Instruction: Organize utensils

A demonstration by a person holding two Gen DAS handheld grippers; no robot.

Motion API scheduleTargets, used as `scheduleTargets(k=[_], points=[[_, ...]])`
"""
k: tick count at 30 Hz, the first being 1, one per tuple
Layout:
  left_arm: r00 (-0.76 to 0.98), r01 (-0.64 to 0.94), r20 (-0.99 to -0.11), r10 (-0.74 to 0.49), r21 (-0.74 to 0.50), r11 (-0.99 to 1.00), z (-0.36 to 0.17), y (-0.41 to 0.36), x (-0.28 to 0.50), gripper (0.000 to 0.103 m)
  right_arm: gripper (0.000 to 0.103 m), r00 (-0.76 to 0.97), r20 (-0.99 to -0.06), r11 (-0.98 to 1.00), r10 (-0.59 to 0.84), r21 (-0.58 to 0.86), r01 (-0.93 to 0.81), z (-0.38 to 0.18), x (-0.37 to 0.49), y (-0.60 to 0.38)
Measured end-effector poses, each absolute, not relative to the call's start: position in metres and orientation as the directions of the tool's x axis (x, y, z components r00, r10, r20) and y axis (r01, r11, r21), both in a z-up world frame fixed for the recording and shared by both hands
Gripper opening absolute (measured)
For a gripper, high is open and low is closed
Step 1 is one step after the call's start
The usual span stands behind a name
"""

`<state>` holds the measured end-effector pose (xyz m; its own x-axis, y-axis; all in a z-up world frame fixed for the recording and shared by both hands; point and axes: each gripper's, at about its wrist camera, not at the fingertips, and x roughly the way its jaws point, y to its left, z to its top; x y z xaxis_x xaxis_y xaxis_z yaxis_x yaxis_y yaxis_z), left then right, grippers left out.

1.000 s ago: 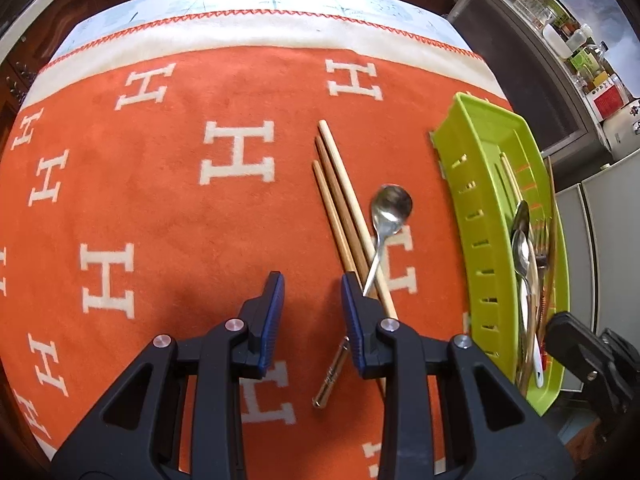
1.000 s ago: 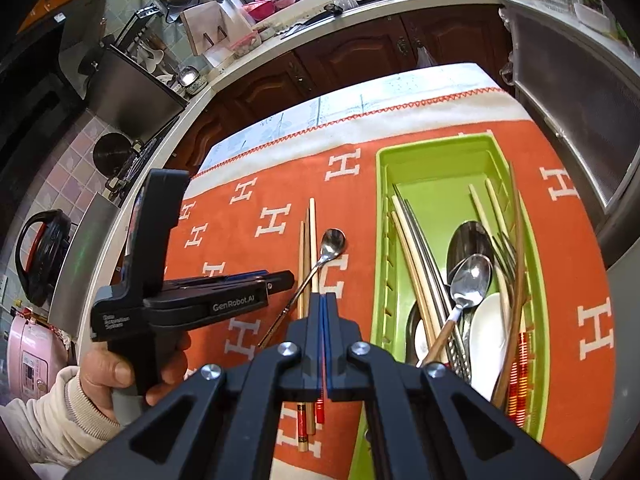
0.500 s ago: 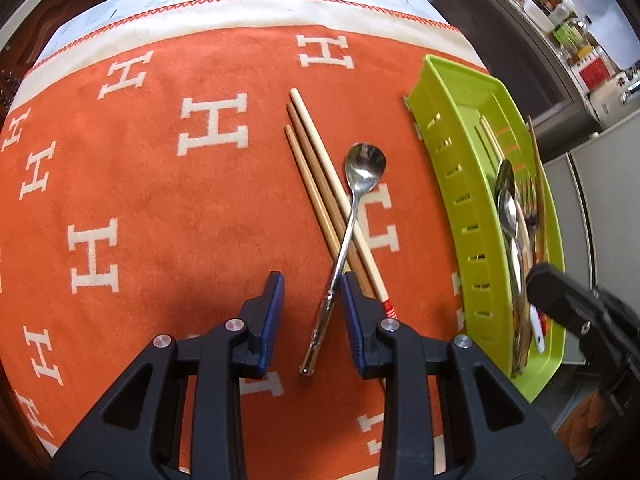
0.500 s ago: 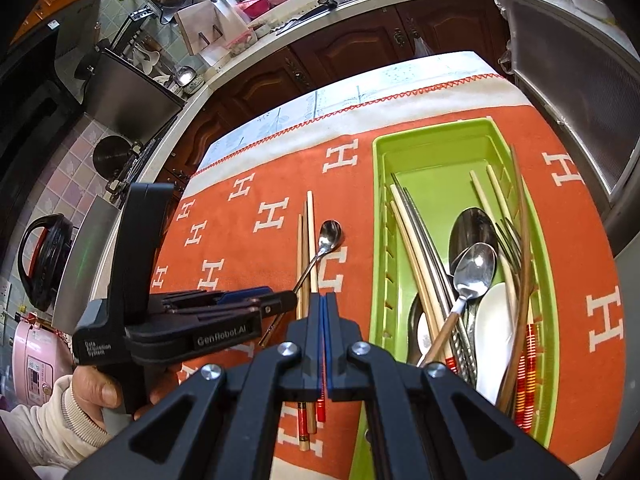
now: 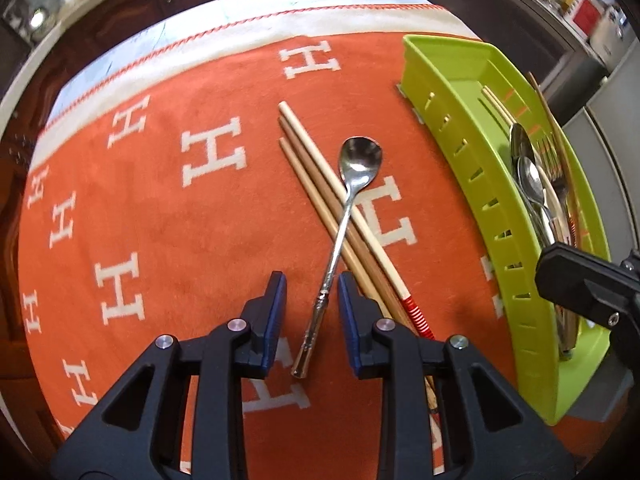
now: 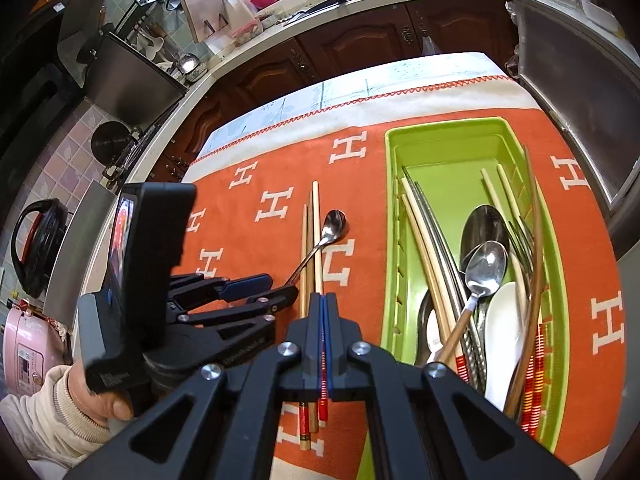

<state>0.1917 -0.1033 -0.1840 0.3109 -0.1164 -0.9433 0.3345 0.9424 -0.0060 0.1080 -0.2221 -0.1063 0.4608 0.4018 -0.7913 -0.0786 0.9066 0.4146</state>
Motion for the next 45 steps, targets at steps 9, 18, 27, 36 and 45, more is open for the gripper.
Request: scheduleTargets(k=[9,18,27,36,45], points=[[0.339,0.325,-0.916,-0.215,-0.100,0.940,-0.174,-0.086,0.188,0.003,0.000,0.411,-0.818,0.911,0.404,0.402,-0.096,-0.111,0.114,-0.207],[0.398,0.273,-0.874,-0.277,-0.176,0.946,-0.145,-0.046,0.179,0.003,0.000,0.307,-0.874,0.926,0.378,0.353,-0.135,-0.130,0.139,-0.173],[0.409,0.221,-0.865,-0.292,-0.216,0.951,-0.144,-0.019,0.177,0.003,0.003,0.227,-0.929,0.953,0.293,0.264,-0.152,-0.158,0.156,-0.154],[0.382,0.213,-0.873,-0.303,-0.236,0.948,-0.156,-0.016,0.179,0.003,0.012,0.231,-0.944,0.964,0.237,0.199,-0.179,-0.161,0.167,-0.141],[0.296,0.217,-0.910,-0.289,-0.230,0.949,-0.184,-0.020,0.181,0.003,0.006,0.272,-0.951,0.967,0.147,0.079,-0.243,-0.161,0.163,-0.124]])
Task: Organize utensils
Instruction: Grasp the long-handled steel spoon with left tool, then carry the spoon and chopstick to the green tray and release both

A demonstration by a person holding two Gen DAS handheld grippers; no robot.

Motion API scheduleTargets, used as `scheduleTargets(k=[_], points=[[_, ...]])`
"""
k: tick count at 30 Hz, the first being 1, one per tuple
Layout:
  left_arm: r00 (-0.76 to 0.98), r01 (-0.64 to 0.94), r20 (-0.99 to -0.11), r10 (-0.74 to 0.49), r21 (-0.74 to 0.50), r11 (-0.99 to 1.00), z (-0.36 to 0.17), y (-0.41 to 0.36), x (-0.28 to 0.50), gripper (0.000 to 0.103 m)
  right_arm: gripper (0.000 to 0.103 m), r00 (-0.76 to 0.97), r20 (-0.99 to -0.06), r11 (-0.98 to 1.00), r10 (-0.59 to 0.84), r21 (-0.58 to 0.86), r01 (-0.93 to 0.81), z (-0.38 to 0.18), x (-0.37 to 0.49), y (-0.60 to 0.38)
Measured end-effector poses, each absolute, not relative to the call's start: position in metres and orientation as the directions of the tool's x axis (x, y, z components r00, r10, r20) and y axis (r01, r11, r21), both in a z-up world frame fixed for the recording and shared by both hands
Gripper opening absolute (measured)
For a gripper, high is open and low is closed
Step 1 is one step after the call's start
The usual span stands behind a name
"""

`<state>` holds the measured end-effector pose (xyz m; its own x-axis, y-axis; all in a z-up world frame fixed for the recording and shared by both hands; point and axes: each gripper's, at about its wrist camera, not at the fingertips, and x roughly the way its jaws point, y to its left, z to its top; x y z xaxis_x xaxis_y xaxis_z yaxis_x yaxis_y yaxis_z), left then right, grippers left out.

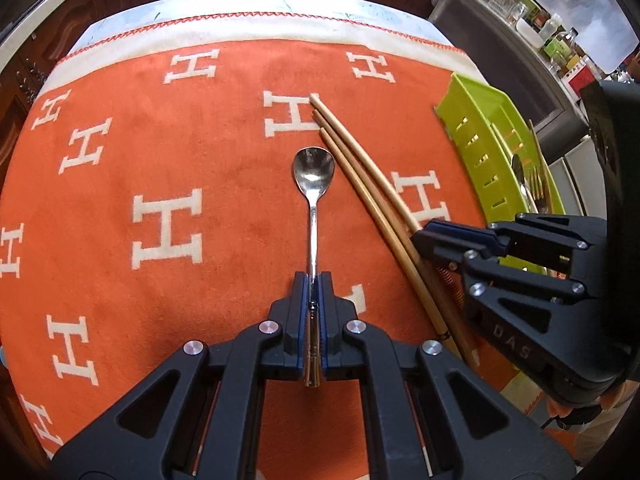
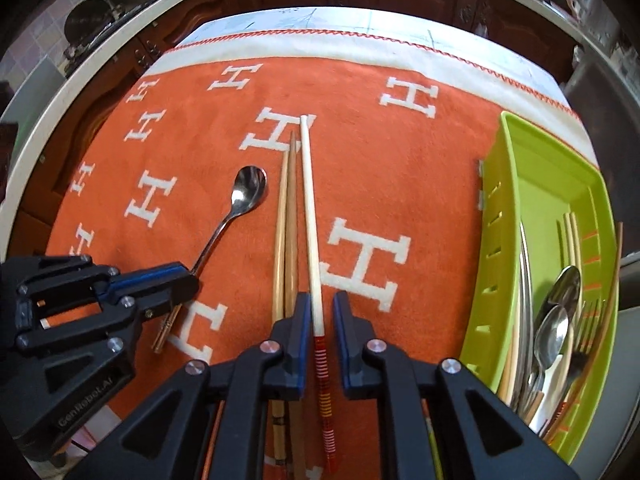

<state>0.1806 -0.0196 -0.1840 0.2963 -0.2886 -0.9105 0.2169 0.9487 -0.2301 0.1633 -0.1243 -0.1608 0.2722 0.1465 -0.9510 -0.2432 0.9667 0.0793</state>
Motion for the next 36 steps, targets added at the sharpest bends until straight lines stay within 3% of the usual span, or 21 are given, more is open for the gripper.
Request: scheduleTargets(k=[16,27,36], points=[[0.225,0.236,-0.948,-0.226,-0.172,0.956,-0.188,-0.040,0.208,0.003,0.005,0.257,-0.937,0.965,0.238,0.198,-0.171,-0.161,0.160,-0.137],[0.289,0.162,-0.870,-0.400,-0.367,0.916,-0.158,-0.031,0.205,0.002,0.005,0.334,-0.873,0.934,0.356,0.340,-0.108,-0.124,0.138,-0.175],[0.331,0.243,-0.809,-0.486,-0.425,0.872,-0.098,-0.092,0.202,0.002,0.005,0.446,-0.848,0.948,0.286,0.318,-0.003,-0.082,0.113,-0.237]])
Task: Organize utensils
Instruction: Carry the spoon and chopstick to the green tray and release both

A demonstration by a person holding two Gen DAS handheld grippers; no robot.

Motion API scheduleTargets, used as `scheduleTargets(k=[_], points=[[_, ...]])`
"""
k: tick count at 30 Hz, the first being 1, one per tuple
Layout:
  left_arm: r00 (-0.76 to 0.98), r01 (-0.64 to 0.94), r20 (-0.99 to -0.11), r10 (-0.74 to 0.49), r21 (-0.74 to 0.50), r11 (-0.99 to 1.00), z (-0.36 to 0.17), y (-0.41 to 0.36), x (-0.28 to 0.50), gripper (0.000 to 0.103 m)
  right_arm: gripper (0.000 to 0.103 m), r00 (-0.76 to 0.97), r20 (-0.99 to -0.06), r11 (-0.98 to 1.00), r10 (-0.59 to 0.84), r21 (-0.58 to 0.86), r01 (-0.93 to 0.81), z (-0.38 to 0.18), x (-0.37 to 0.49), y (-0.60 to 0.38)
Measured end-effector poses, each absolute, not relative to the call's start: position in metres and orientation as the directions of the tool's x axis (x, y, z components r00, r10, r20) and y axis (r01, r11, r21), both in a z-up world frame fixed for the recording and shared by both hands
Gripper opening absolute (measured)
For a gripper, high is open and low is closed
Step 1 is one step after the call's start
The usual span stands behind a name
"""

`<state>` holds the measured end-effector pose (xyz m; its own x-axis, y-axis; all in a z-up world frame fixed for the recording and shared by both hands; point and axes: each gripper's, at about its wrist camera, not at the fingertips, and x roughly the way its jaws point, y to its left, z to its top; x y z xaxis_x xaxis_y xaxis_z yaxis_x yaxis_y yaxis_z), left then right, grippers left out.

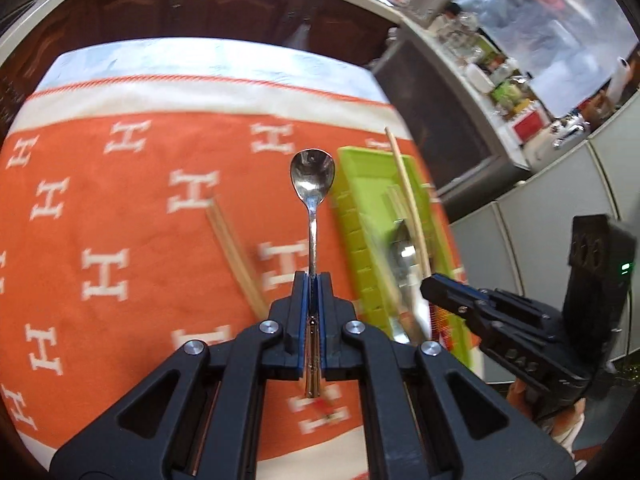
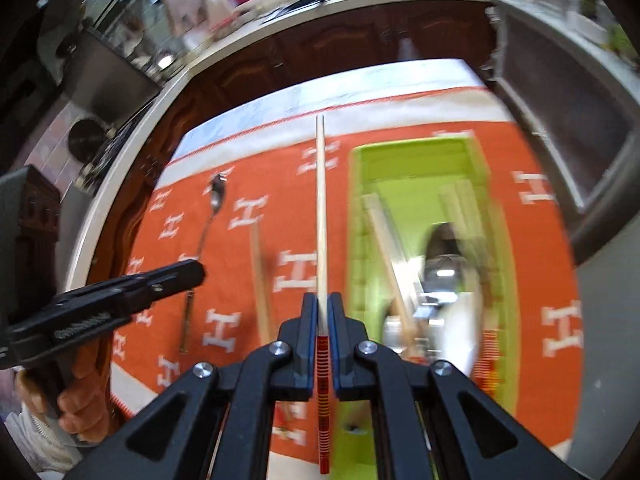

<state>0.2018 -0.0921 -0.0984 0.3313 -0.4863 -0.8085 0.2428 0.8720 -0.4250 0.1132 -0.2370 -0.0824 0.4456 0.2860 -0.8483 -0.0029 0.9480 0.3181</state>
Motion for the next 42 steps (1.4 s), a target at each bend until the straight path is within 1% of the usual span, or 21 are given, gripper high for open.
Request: scheduleTargets(k=[5,8,11,16,20,22,28,36,41,42], points=[[0.302,0.294,-0.805,-0.511,-0.431,0.853,-0.085,-0.138,0.197,0.002,0.005,0.431,-0.881,0.964,0.193,0.251,0.082,-0.088,0.109,-0.273],[0.264,0.312,-0.818,-0.510,-0.428,0.848,-0.092,-0.170,0.197,0.002,0.005,0.410,-0.898,0.968,0.158,0.224,0.117,-0.097,0.107,-0.287],[0.223,0.313,-0.838,-0.499,-0.423,0.850,-0.109,-0.193,0.199,0.002,0.006,0.388,-0.911,0.968,0.138,0.207,0.141,-0.106,0.108,-0.296],[0.153,0.292,-0.869,-0.470,-0.414,0.862,-0.140,-0.215,0.206,0.002,0.006,0.363,-0.921,0.962,0.138,0.212,0.171,-0.114,0.109,-0.307],[0.144,0.322,-0.878,-0.457,-0.395,0.860,-0.144,-0.221,0.201,0.003,0.007,0.383,-0.910,0.950,0.157,0.245,0.193,-0.111,0.106,-0.313],[0.146,0.329,-0.877,-0.457,-0.393,0.859,-0.140,-0.218,0.199,0.004,0.007,0.393,-0.905,0.948,0.163,0.254,0.192,-0.109,0.104,-0.313],[0.176,0.334,-0.876,-0.449,-0.376,0.865,-0.121,-0.191,0.189,0.021,0.007,0.418,-0.888,0.946,0.193,0.281,0.159,-0.097,0.096,-0.301],[0.264,0.316,-0.877,-0.401,-0.314,0.895,-0.087,-0.128,0.172,0.024,0.007,0.446,-0.860,0.950,0.248,0.306,0.061,-0.075,0.087,-0.264],[0.354,0.286,-0.874,-0.332,-0.236,0.929,-0.070,-0.080,0.158,0.034,0.007,0.438,-0.850,0.947,0.292,0.320,-0.010,-0.067,0.086,-0.236],[0.376,0.274,-0.873,-0.310,-0.215,0.937,-0.068,-0.071,0.155,0.034,0.007,0.432,-0.851,0.947,0.298,0.319,-0.025,-0.067,0.087,-0.230]])
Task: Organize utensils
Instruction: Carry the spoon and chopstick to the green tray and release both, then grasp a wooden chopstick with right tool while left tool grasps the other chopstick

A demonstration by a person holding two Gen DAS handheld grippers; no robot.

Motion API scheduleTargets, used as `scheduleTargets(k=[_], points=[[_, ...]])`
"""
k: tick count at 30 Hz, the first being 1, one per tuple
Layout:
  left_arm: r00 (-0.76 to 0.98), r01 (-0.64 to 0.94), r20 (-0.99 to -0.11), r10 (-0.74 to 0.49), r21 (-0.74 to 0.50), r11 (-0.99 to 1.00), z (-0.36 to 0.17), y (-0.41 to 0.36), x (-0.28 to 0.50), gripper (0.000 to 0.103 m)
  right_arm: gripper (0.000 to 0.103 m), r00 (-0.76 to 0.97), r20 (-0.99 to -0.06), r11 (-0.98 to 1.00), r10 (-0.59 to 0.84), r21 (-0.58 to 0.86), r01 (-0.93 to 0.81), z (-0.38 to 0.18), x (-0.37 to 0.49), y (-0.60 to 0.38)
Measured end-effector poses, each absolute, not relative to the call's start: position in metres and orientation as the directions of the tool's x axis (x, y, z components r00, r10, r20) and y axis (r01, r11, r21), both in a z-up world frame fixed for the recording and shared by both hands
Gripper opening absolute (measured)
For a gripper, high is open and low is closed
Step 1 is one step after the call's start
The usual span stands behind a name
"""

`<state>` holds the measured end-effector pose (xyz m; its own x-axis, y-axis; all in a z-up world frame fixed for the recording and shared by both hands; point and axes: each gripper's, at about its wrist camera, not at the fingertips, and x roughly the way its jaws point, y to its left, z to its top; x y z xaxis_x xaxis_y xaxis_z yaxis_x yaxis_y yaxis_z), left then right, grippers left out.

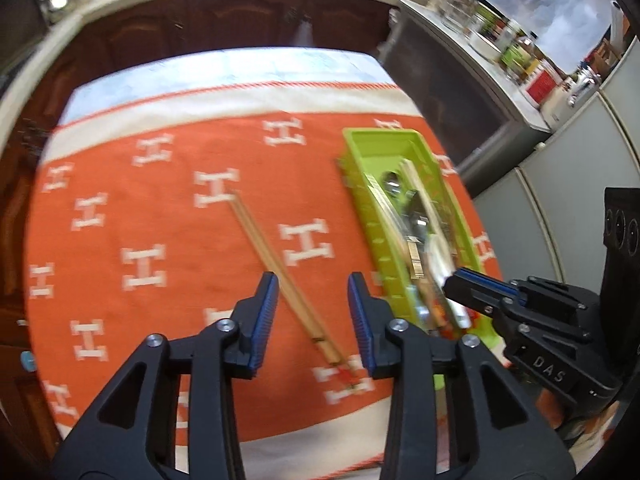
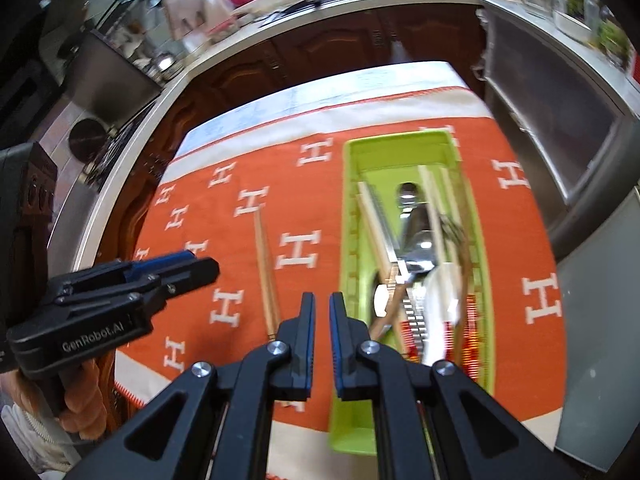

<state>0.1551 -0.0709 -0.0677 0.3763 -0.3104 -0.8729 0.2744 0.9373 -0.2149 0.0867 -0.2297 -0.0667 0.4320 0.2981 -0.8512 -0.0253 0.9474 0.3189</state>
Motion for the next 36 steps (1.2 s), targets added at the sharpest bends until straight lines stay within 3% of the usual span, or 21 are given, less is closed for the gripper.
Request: scheduleTargets(k=[11,26,29,36], points=[[0.452,0.185,-0.873,-0.184,-0.109,0.977,-0.087,-0.015,0.150,0.035,0.007,0.331,-0.893,0.952,0.306,0.284,-0.116,-0.097,0.103,-0.170],[0.312,0.155,-0.921,-0.233,-0.193,0.969,-0.163,-0.005,0.171,0.035,0.007,0.185,-0.957,0.970,0.225,0.202,-0.135,-0.160,0.134,-0.136],[0.302,0.152,-0.922,-0.243,-0.205,0.967,-0.168,-0.005,0.175,0.035,0.012,0.183,-0.957,0.969,0.227,0.203,-0.141,-0.164,0.137,-0.132],[0.278,0.146,-0.925,-0.257,-0.224,0.964,-0.175,-0.011,0.183,0.035,0.013,0.246,-0.956,0.976,0.162,0.117,-0.184,-0.164,0.142,-0.118]])
